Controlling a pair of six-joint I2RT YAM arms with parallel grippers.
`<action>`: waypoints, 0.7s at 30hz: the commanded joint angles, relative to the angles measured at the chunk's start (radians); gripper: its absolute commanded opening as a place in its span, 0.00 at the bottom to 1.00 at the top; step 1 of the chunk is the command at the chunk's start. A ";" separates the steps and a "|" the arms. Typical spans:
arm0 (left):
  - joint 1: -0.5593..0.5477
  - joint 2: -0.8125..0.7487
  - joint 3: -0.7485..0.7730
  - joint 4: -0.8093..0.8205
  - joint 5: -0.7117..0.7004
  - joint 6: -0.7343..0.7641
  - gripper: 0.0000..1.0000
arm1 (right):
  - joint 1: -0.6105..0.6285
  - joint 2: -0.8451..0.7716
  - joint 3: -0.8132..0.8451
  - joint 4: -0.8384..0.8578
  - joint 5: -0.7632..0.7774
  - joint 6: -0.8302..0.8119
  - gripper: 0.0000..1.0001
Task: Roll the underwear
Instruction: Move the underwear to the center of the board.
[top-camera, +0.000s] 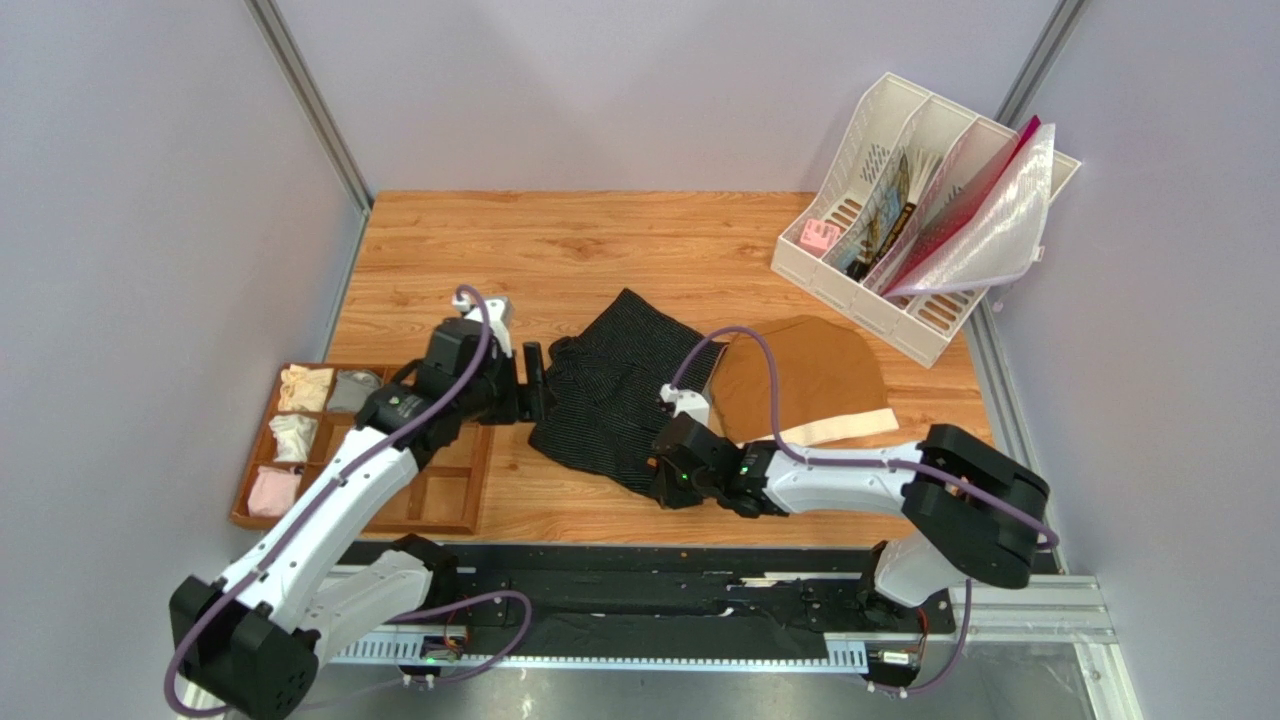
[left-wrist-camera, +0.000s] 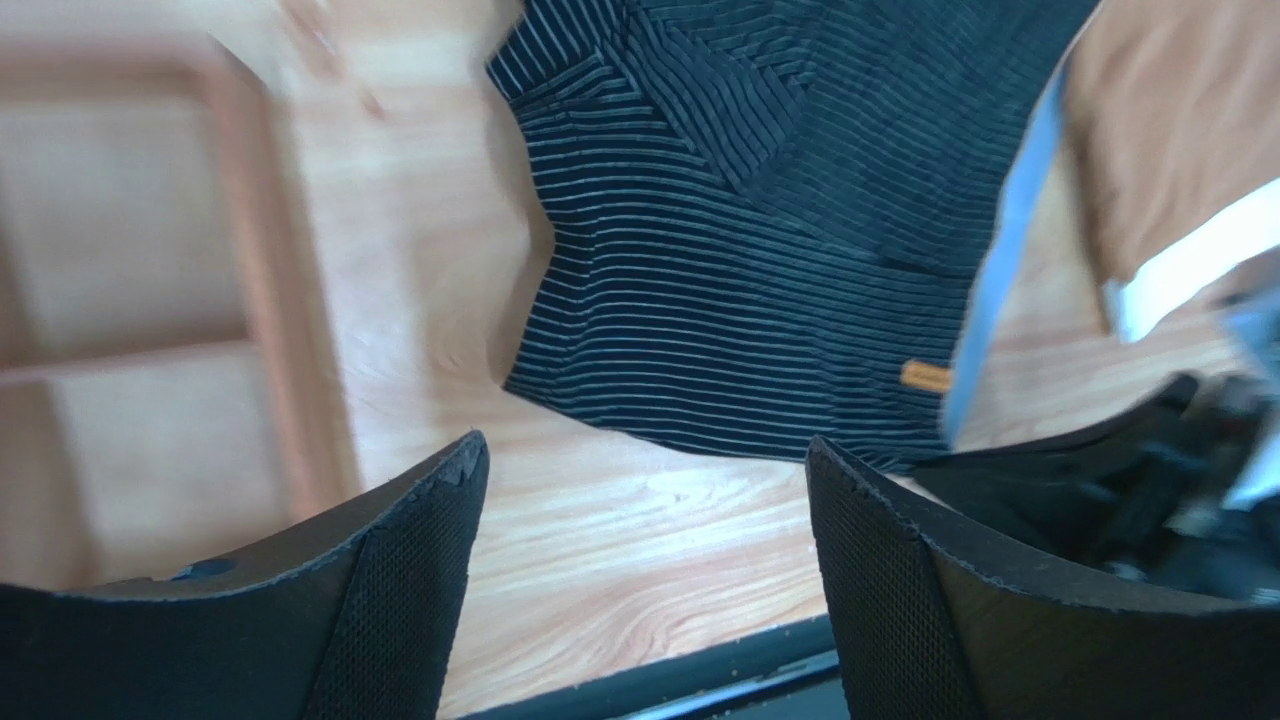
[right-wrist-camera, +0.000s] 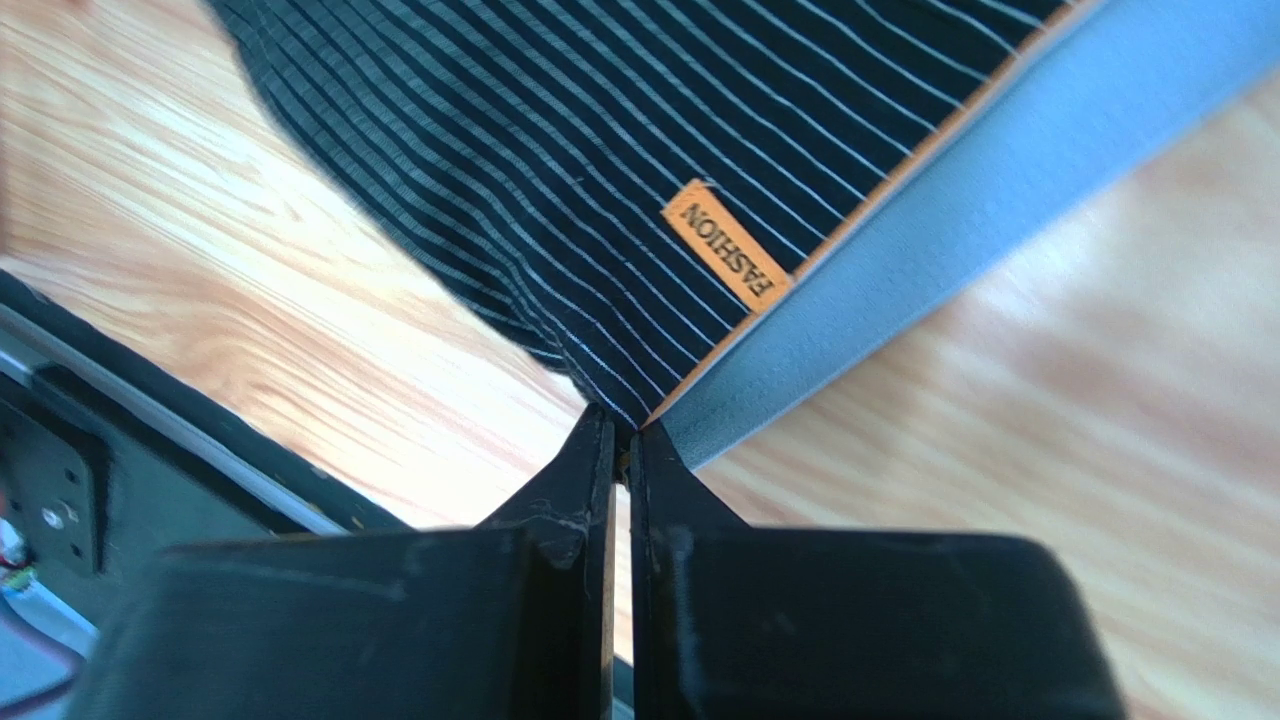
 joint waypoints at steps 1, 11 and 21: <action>-0.072 0.052 -0.086 0.075 -0.072 -0.126 0.80 | 0.014 -0.114 -0.078 -0.057 0.049 0.072 0.00; -0.155 0.108 -0.192 0.144 -0.115 -0.212 0.70 | 0.014 -0.309 -0.203 -0.130 0.065 0.091 0.20; -0.158 0.088 -0.241 0.178 -0.087 -0.235 0.67 | 0.015 -0.440 -0.166 -0.227 0.179 0.109 0.51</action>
